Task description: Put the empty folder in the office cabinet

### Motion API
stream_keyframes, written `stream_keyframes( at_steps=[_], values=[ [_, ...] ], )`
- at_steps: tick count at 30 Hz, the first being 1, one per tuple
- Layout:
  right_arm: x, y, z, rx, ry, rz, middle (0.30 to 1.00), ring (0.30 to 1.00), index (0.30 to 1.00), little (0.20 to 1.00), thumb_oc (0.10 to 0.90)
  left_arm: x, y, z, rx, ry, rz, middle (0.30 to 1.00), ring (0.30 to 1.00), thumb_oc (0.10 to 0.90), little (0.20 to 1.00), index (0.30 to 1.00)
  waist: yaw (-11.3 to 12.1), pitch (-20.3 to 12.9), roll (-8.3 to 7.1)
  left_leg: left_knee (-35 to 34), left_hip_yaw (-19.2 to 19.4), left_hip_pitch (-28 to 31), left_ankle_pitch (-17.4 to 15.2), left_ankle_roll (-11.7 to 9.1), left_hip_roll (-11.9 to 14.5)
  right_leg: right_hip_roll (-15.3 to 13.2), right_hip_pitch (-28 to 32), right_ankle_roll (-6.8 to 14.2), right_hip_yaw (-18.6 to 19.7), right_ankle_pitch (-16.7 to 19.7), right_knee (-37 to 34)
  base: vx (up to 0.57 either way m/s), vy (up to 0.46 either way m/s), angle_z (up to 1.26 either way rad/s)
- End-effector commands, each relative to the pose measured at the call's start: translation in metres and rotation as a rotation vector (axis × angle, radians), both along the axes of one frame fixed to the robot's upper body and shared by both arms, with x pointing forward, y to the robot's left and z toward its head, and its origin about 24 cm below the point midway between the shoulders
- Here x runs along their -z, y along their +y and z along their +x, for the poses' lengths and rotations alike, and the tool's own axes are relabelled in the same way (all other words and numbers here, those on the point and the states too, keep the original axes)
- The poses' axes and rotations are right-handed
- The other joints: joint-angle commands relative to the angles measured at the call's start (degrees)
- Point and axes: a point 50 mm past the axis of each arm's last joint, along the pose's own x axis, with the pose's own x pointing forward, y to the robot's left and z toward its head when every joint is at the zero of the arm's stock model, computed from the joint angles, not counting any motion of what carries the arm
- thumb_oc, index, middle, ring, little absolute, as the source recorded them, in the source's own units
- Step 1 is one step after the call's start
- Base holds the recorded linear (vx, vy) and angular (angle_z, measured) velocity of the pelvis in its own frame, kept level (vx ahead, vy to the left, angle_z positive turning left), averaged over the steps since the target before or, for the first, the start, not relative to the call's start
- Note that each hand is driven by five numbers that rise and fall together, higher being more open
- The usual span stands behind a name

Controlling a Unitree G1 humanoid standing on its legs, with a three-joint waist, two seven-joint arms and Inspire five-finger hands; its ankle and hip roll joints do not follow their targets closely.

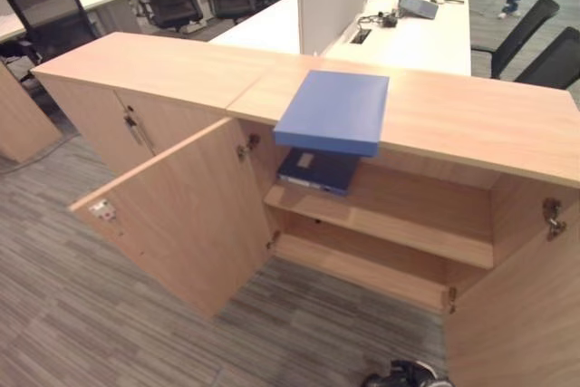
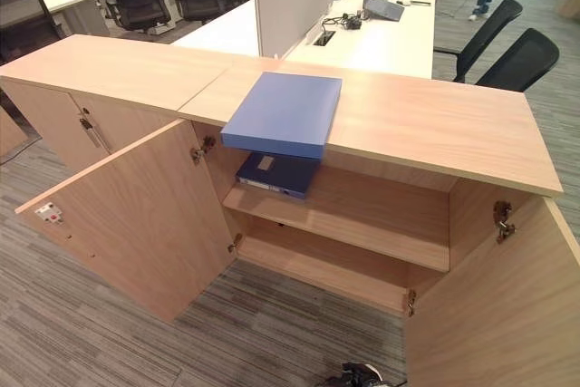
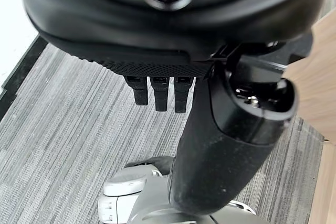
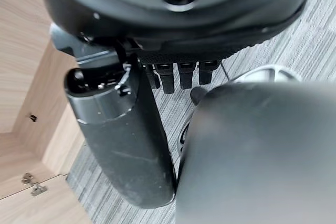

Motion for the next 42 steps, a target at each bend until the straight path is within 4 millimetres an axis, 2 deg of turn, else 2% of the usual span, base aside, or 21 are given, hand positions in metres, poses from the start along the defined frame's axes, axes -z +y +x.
stream_keyframes(
  at_steps=[1, 2, 4, 5, 6, 7, 8, 11, 12, 13, 15, 16, 17, 25, 31, 32, 33, 34, 37, 38, 42],
  values=[
    [0.002, -0.003, -0.008, -0.023, 0.04, -0.02, 0.9, 0.9, 0.9, 0.9, 0.8, -0.002, -0.003, 0.027, 0.101, -0.061, 0.007, 0.9, 0.9, 0.8, 0.9, 0.9, -0.3, 1.1, -1.22, 2.6, -2.1, 1.9, -7.0, -0.2, 0.8, -1.0, 1.9, 4.0, 3.2, -3.6, 2.4, 0.18, -0.222, 0.05],
    [0.002, -0.003, -0.008, -0.023, 0.04, -0.02, 0.9, 0.9, 0.9, 0.9, 0.8, -0.002, -0.003, 0.027, 0.101, -0.061, 0.007, 0.9, 0.9, 0.8, 0.9, 0.9, -0.3, 1.1, -1.21, 2.8, -2.1, 1.9, -7.1, -0.2, 0.8, -1.0, 1.9, 4.0, 3.2, -3.6, 2.4, 0.11, -0.171, 0.03],
    [0.001, -0.004, -0.006, -0.023, 0.034, -0.024, 0.9, 0.9, 0.9, 0.9, 0.8, -0.003, -0.004, 0.035, 0.113, -0.089, 0.007, 0.9, 0.9, 0.8, 0.9, 0.9, -0.3, 1.3, -1.81, 10.1, -1.0, -0.4, -6.8, -2.0, 3.1, 0.9, 4.1, 2.4, 3.5, -5.5, 0.8, 0.11, -0.234, -0.05],
    [0.001, -0.004, -0.005, -0.025, 0.026, -0.026, 0.9, 0.9, 0.9, 0.9, 0.8, -0.004, -0.005, 0.039, 0.113, -0.105, 0.007, 0.9, 0.9, 0.8, 0.9, 0.9, -0.2, 1.7, -2.28, 15.9, -0.5, -2.1, -4.3, -3.4, 4.3, 2.2, 5.8, 1.4, 4.0, -6.1, -0.6, 0.16, -0.357, -0.08],
    [0.0, -0.006, -0.004, -0.024, 0.02, -0.032, 0.9, 0.9, 0.9, 0.9, 0.8, -0.004, -0.007, 0.04, 0.122, -0.109, 0.004, 0.9, 0.9, 0.8, 0.9, 0.9, 0.6, 2.6, -3.05, 25.3, -0.5, -5.3, -2.1, -3.6, 5.8, 4.1, 8.9, -0.4, 4.4, -7.2, -3.4, 0.12, -0.271, -0.07],
    [0.0, -0.006, -0.004, -0.024, 0.02, -0.032, 0.9, 0.9, 0.9, 0.9, 0.8, -0.004, -0.007, 0.04, 0.122, -0.109, 0.004, 0.9, 0.9, 0.8, 0.9, 0.9, 0.6, 2.6, -2.98, 25.6, -0.6, -5.3, -2.2, -3.7, 5.9, 4.3, 9.1, -0.5, 4.4, -7.1, -3.6, 0.12, -0.222, -0.38],
    [0.0, -0.01, -0.006, -0.025, 0.023, -0.043, 0.9, 0.9, 0.9, 0.9, 0.8, -0.002, -0.011, 0.036, 0.141, -0.095, -0.007, 0.9, 0.9, 0.8, 0.9, 0.9, 1.5, 3.3, -3.5, 27.1, -3.1, -8.6, -2.6, -2.7, 3.6, 5.0, 10.4, -1.0, 6.0, -7.8, -5.5, 0.09, -0.08, -0.57],
    [0.0, -0.011, -0.007, -0.027, 0.026, -0.045, 0.9, 0.9, 0.9, 0.9, 0.8, 0.0, -0.015, 0.029, 0.147, -0.07, -0.019, 0.9, 0.9, 0.8, 0.9, 0.9, 1.8, 3.4, -4.61, 22.9, -4.6, -11.4, -5.4, -2.2, 1.6, 4.8, 11.5, -0.3, 7.5, -7.5, -7.2, 0.08, -0.033, -0.53],
    [0.0, -0.012, -0.009, -0.026, 0.024, -0.047, 0.9, 0.9, 0.9, 0.9, 0.8, 0.0, -0.014, 0.024, 0.14, -0.059, -0.02, 0.9, 0.9, 0.8, 0.9, 0.9, 2.4, 3.7, -5.2, 17.6, -6.5, -13.7, -3.6, -2.5, 0.5, 5.0, 12.5, 0.2, 8.4, -7.0, -8.8, 0.08, -0.011, -0.37],
    [0.0, -0.012, -0.009, -0.026, 0.024, -0.047, 0.9, 0.9, 0.9, 0.9, 0.8, 0.0, -0.014, 0.024, 0.14, -0.059, -0.02, 0.9, 0.9, 0.8, 0.9, 0.9, 2.4, 3.7, -5.27, 17.3, -6.5, -13.5, -3.5, -2.5, 0.5, 4.9, 12.5, 0.2, 8.4, -7.0, -8.9, 0.06, -0.016, -0.3],
    [0.0, -0.012, -0.011, -0.021, 0.025, -0.05, 0.9, 0.9, 0.9, 0.9, 0.8, -0.001, -0.01, 0.025, 0.118, -0.068, -0.016, 0.9, 0.9, 0.8, 0.9, 0.9, 3.7, 4.2, -5.26, 11.1, -11.4, -16.9, 1.4, -2.8, -2.1, 6.2, 13.2, 0.0, 10.4, -6.8, -9.9, 0.03, -0.009, -0.37],
    [0.0, -0.012, -0.011, -0.021, 0.025, -0.05, 0.9, 0.9, 0.9, 0.9, 0.8, -0.001, -0.01, 0.025, 0.118, -0.068, -0.016, 0.9, 0.9, 0.8, 0.9, 0.9, 3.7, 4.2, -5.3, 10.7, -11.4, -16.7, 1.6, -2.9, -2.1, 6.1, 13.3, 0.0, 10.4, -6.8, -9.9, 0.05, 0.081, -0.72],
    [0.002, -0.01, -0.014, -0.03, 0.037, -0.046, 0.9, 0.9, 0.9, 0.9, 0.8, 0.0, -0.012, 0.024, 0.109, -0.065, -0.023, 0.9, 0.9, 0.8, 0.9, 0.9, 3.5, 3.9, -4.22, 2.9, -14.3, -14.5, 4.8, -2.2, -2.7, 7.3, 12.9, 0.1, 12.4, -6.3, -10.0, 0.03, 0.08, -0.77],
    [0.005, -0.004, -0.023, -0.041, 0.07, -0.021, 0.9, 0.9, 0.9, 0.9, 0.8, 0.001, -0.02, 0.028, 0.122, -0.072, -0.07, 0.9, 0.9, 0.8, 0.9, 0.9, 0.9, 0.0, -3.31, 0.2, -13.2, -10.3, 3.5, -0.9, -4.2, 6.6, 11.6, 1.3, 15.7, -5.4, -10.0, 0.08, 0.11, -0.4],
    [0.008, 0.006, -0.029, -0.044, 0.09, 0.004, 0.9, 0.9, 0.9, 0.9, 0.8, -0.006, -0.019, 0.057, -0.055, -0.231, -0.106, 0.9, 0.9, 0.8, 0.9, 0.9, 1.0, -1.2, -3.59, 0.2, -12.7, -8.2, 2.2, -0.3, -4.8, 5.7, 13.2, 2.1, 16.1, -5.6, -10.0, 0.09, 0.046, -0.12],
    [0.009, 0.011, -0.028, -0.037, 0.082, 0.019, 0.9, 0.9, 0.9, 0.9, 0.8, -0.011, -0.018, 0.071, -0.146, -0.317, -0.123, 0.9, 0.9, 0.8, 0.9, 0.9, 1.3, -1.5, -3.85, 0.2, -12.6, -7.7, 1.9, -0.1, -4.9, 5.5, 13.6, 2.4, 15.9, -5.7, -10.0, 0.04, 0.014, -0.01],
    [0.009, 0.011, -0.029, -0.037, 0.083, 0.019, 0.9, 0.9, 0.9, 0.9, 0.8, -0.011, -0.018, 0.071, -0.146, -0.317, -0.123, 0.9, 0.9, 0.8, 0.9, 0.9, 1.3, -1.5, -3.86, 0.2, -12.6, -7.7, 1.9, -0.1, -4.9, 5.5, 13.6, 2.4, 15.9, -5.7, -10.0, 0.09, 0.025, 0.05],
    [0.009, 0.018, -0.026, -0.027, 0.066, 0.038, 0.9, 0.9, 0.9, 0.9, 0.8, -0.023, -0.018, 0.096, -0.29, -0.475, -0.16, 0.9, 0.9, 0.8, 0.9, 0.9, 1.7, -1.6, -4.27, 0.2, -12.5, -7.1, 1.3, 0.0, -5.1, 5.2, 14.2, 2.8, 15.8, -5.8, -10.0, 0.05, 0.011, 0.07],
    [0.009, 0.019, -0.026, -0.023, 0.064, 0.041, 0.9, 0.9, 0.9, 0.9, 0.8, -0.03, -0.021, 0.109, -0.332, -0.548, -0.19, 0.9, 0.9, 0.8, 0.9, 0.9, 1.8, -1.7, -4.19, 0.2, -12.3, -6.8, 1.1, 0.1, -5.2, 5.1, 14.3, 3.0, 16.0, -5.8, -10.0, 0.04, 0.027, 0.07],
    [0.009, 0.018, -0.027, -0.021, 0.07, 0.037, 0.9, 0.9, 0.9, 0.9, 0.8, -0.045, -0.02, 0.125, -0.377, -0.666, -0.229, 0.9, 0.9, 0.8, 0.9, 0.9, 1.9, -1.9, -3.95, 0.2, -12.2, -6.5, 0.9, 0.2, -5.2, 4.9, 14.4, 3.2, 16.1, -5.7, -10.0, 0.03, 0.036, 0.02],
    [0.01, 0.016, -0.03, -0.009, 0.082, 0.034, 0.9, 0.9, 0.9, 0.9, 0.8, -0.057, -0.017, 0.131, -0.414, -0.748, -0.248, 0.9, 0.9, 0.8, 0.9, 0.9, 2.1, -2.1, -3.82, 0.2, -12.1, -6.2, 0.7, 0.3, -5.3, 4.8, 14.6, 3.4, 16.1, -5.8, -10.0, 0.02, 0.019, -0.04]
  ],
)
